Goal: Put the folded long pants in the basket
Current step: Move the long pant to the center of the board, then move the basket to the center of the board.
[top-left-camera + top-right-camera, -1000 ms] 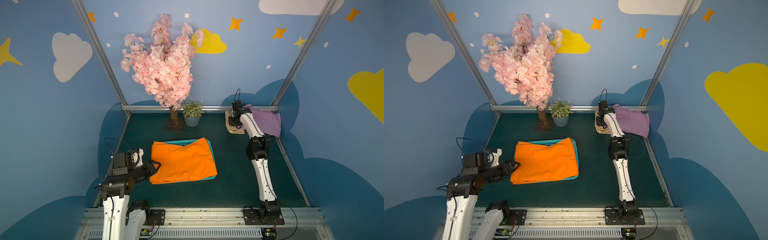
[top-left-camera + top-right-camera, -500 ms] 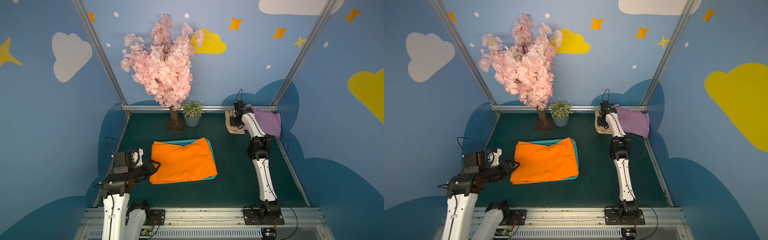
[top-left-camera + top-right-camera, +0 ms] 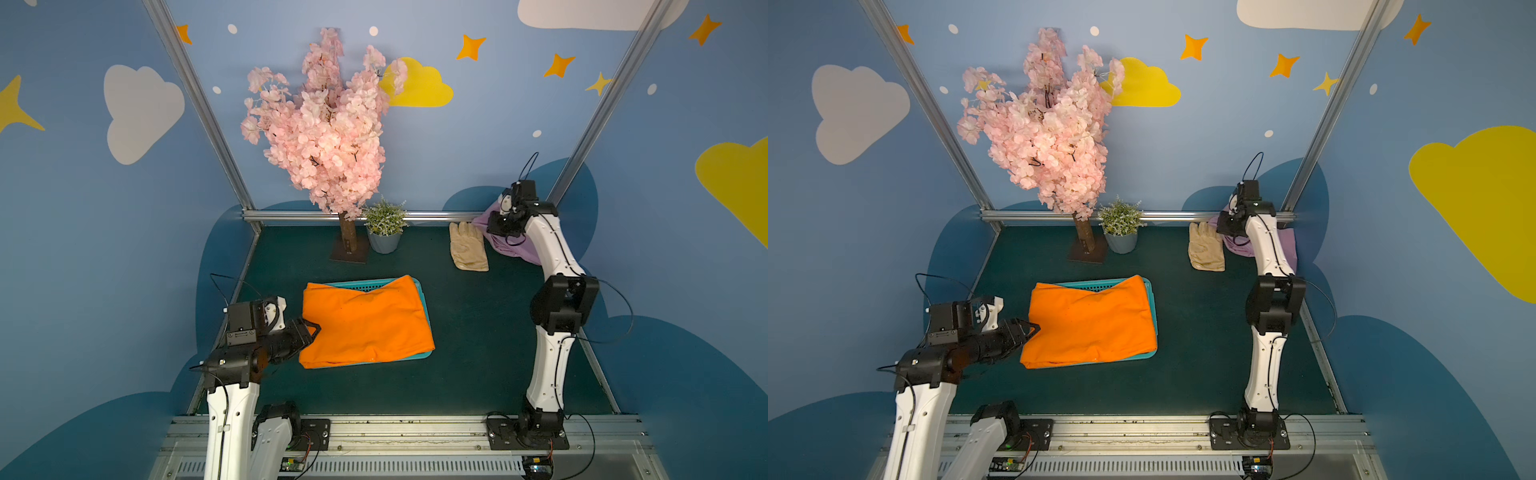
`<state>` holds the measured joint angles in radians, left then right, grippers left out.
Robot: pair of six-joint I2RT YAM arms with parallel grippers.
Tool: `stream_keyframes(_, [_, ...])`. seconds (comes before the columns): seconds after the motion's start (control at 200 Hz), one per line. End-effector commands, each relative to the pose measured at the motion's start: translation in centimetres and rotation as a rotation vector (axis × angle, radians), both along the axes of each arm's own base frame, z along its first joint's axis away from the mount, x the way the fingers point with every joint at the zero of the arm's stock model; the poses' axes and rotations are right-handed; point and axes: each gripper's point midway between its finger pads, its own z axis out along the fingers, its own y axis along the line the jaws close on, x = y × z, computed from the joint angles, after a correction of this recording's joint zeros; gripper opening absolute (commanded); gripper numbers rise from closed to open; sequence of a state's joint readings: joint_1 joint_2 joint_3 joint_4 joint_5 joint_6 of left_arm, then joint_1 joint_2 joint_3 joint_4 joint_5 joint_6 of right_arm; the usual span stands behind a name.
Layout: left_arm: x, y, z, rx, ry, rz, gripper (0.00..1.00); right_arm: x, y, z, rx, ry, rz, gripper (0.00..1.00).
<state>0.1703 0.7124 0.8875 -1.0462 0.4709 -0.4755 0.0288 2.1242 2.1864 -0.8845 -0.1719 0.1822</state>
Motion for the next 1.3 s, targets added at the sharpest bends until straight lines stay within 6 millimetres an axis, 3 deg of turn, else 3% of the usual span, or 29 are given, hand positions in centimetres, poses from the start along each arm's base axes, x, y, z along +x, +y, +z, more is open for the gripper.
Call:
stream_keyframes(0.0, [-0.1,-0.1,-0.3,-0.005,0.013,-0.005,0.53,-5.4,3.6,3.7,0.183,-0.002,0.125,0.00])
stream_keyframes(0.135, [-0.2,-0.1,-0.3,-0.009,0.017,-0.005,0.53,-13.4,6.3,1.5,0.259,0.113,0.201,0.00])
stream_keyframes(0.335, [-0.9,-0.9,0.6,-0.041,-0.010,-0.030,0.53,-25.8,11.1,-5.4,0.316,0.322,0.294,0.00])
stream_keyframes(0.401, [-1.0,-1.3,1.0,-0.071,-0.015,-0.036,0.53,-29.4,12.3,-6.3,0.334,0.367,0.355,0.00])
stream_keyframes(0.471, [-1.0,-1.9,1.8,-0.111,-0.039,-0.049,0.53,-32.0,13.6,-6.2,0.386,0.363,0.417,0.00])
stream_keyframes(0.511, [-0.9,-2.9,2.8,-0.155,-0.076,-0.103,0.53,-32.6,13.5,-5.3,0.394,0.327,0.435,0.35])
stream_keyframes(0.541, [-0.7,-3.5,3.6,-0.190,-0.103,-0.136,0.53,-32.8,13.2,-4.9,0.381,0.286,0.431,0.49])
stream_keyframes(0.606, [-0.3,-4.3,5.5,-0.243,-0.148,-0.174,0.54,-32.2,11.8,-3.5,0.333,0.138,0.384,0.60])
stream_keyframes(0.676, [0.1,-5.0,7.7,-0.272,-0.183,-0.206,0.55,-30.5,8.8,-1.6,0.242,-0.020,0.263,0.79])
stream_keyframes(0.726, [0.3,-5.3,8.7,-0.262,-0.199,-0.219,0.55,-29.3,6.6,-0.9,0.178,-0.077,0.167,0.87])
stream_keyframes(0.766, [0.5,-5.8,9.4,-0.253,-0.215,-0.232,0.56,-28.5,5.2,-0.9,0.150,-0.072,0.102,0.86])
stream_keyframes(0.806, [0.5,-6.6,10.0,-0.259,-0.227,-0.253,0.56,-27.9,4.7,-1.4,0.162,-0.036,0.069,0.78])
stream_keyframes(0.901, [0.5,-8.6,10.4,-0.262,-0.226,-0.298,0.56,-27.7,6.5,-3.1,0.276,0.109,0.103,0.56])
stream_keyframes(0.996, [0.4,-10.4,8.9,-0.206,-0.189,-0.346,0.56,-28.7,8.8,-6.0,0.341,0.282,0.116,0.31])
stream_keyframes(1.156, [1.0,-13.2,5.4,-0.098,-0.073,-0.407,0.54,-30.6,15.2,-9.9,0.345,0.430,0.234,0.27])
stream_keyframes(1.292, [2.1,-14.1,4.8,-0.019,-0.070,-0.387,0.53,-31.4,21.8,-10.2,0.332,0.454,0.355,0.24])
